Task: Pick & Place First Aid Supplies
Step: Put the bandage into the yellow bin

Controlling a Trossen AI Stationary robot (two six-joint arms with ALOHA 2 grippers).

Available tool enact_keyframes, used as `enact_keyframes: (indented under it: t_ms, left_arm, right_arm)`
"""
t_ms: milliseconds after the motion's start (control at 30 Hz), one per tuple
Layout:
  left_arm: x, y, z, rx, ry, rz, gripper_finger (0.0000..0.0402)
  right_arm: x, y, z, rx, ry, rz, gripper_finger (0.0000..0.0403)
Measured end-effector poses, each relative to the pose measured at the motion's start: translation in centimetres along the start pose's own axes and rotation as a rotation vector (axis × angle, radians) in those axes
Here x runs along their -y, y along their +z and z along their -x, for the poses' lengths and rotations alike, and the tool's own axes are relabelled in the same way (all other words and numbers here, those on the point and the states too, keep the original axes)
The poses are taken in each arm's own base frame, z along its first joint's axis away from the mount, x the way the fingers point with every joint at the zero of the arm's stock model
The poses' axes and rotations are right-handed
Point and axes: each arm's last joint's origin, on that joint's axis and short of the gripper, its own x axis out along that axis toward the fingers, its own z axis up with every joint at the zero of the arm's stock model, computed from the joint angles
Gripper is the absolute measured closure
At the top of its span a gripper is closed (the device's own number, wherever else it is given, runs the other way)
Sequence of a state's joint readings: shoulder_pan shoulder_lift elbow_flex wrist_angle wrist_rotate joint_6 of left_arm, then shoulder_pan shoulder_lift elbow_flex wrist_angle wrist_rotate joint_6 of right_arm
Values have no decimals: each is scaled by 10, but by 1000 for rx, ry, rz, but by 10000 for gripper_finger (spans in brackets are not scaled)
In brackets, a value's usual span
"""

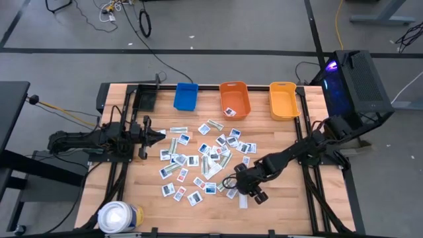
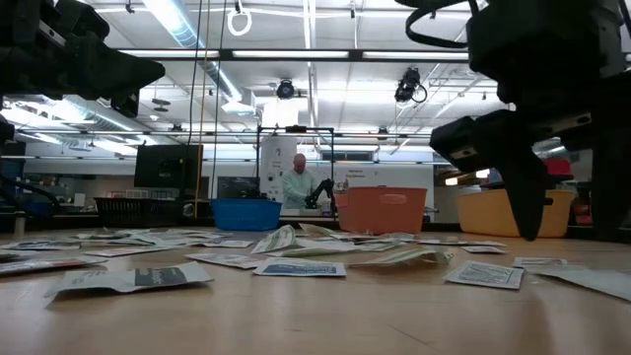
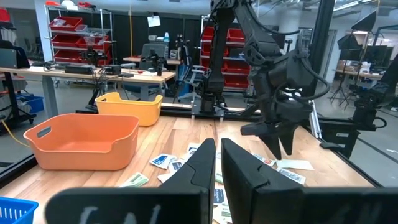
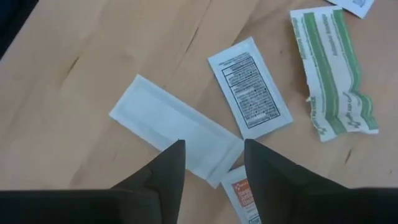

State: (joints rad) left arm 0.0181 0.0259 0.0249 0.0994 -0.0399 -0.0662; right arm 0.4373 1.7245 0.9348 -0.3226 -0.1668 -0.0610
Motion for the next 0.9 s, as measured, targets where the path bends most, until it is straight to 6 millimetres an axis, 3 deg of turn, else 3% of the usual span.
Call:
enact_keyframes:
  t_ms: [900]
  left_arm:
    - [0,0,0,0,0,0,369]
  right_arm:
    - [7,-5,-16,-42,-24,-72,238]
